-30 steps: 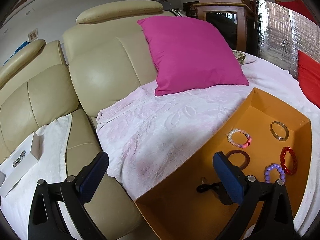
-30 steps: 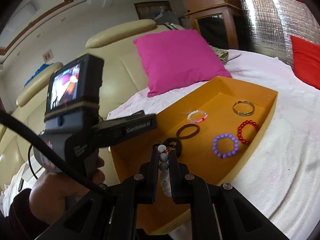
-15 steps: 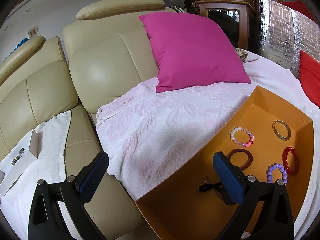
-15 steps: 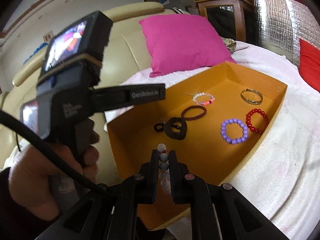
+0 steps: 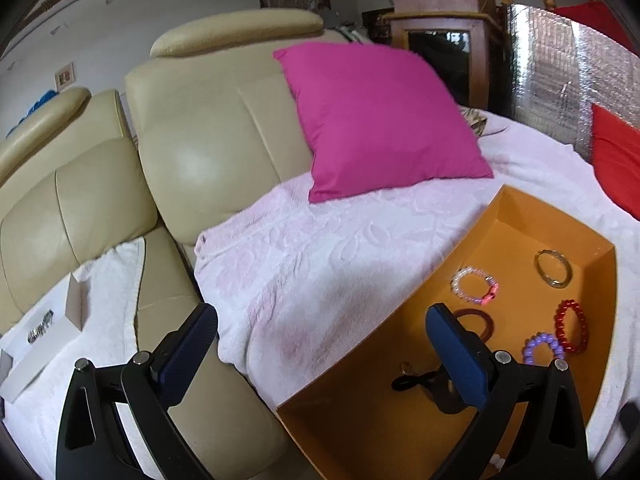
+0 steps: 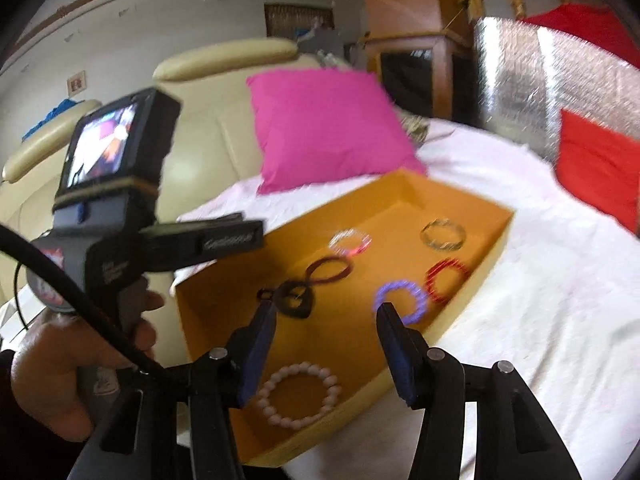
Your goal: Organize jewelry
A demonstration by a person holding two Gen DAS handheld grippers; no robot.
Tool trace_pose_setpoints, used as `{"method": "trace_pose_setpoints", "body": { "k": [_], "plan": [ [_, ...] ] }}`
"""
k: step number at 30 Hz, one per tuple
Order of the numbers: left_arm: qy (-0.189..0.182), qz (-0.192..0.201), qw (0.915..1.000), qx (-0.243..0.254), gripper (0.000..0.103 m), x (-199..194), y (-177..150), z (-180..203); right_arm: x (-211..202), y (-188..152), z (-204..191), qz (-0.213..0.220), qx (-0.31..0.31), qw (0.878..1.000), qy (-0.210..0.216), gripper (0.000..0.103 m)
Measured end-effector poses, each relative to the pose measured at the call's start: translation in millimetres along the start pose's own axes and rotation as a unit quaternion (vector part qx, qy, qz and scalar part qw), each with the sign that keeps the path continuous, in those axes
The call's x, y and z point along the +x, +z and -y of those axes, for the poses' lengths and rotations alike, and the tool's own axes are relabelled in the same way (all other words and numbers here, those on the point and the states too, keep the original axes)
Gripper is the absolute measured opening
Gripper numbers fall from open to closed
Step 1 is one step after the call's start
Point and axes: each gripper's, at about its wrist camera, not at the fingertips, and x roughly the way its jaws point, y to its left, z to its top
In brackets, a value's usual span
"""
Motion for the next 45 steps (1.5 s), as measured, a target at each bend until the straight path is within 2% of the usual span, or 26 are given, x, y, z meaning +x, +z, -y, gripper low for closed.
{"method": "trace_pose_setpoints", "body": {
  "k": [5,9,13,24,36,41,45],
  "plan": [
    [-0.017,0.016,0.9995,0.02,0.103,-31,2,-5,-27,9,20,0.024,0.035,0.999,-0.025,0.056],
    [-0.037,0.024,0.9979,0.046,0.103,-71,1,-9,-53,13,27,0.021,0.064,0.998,-0.021,0.056],
    [-0.051,0.04,0.9954,0.071,0.103,-111,-5,-16,-82,14,19,0.015,0.067,0.997,-0.024,0.058],
    [-0.071,0.072,0.9932,0.057,0.103,-194,-23,-54,-159,12,-13,0.028,0.077,0.996,-0.047,0.063],
    [-0.09,0.101,0.9894,0.053,0.103,-250,-37,-71,-215,7,-41,0.051,0.07,0.995,-0.054,0.065],
    [-0.107,0.092,0.9889,0.047,0.103,-258,-39,-71,-222,6,-46,0.056,0.069,0.995,-0.054,0.066],
    [-0.093,0.086,0.9911,0.042,0.103,-262,-41,-73,-224,6,-44,0.055,0.074,0.994,-0.056,0.066]
  ]
}}
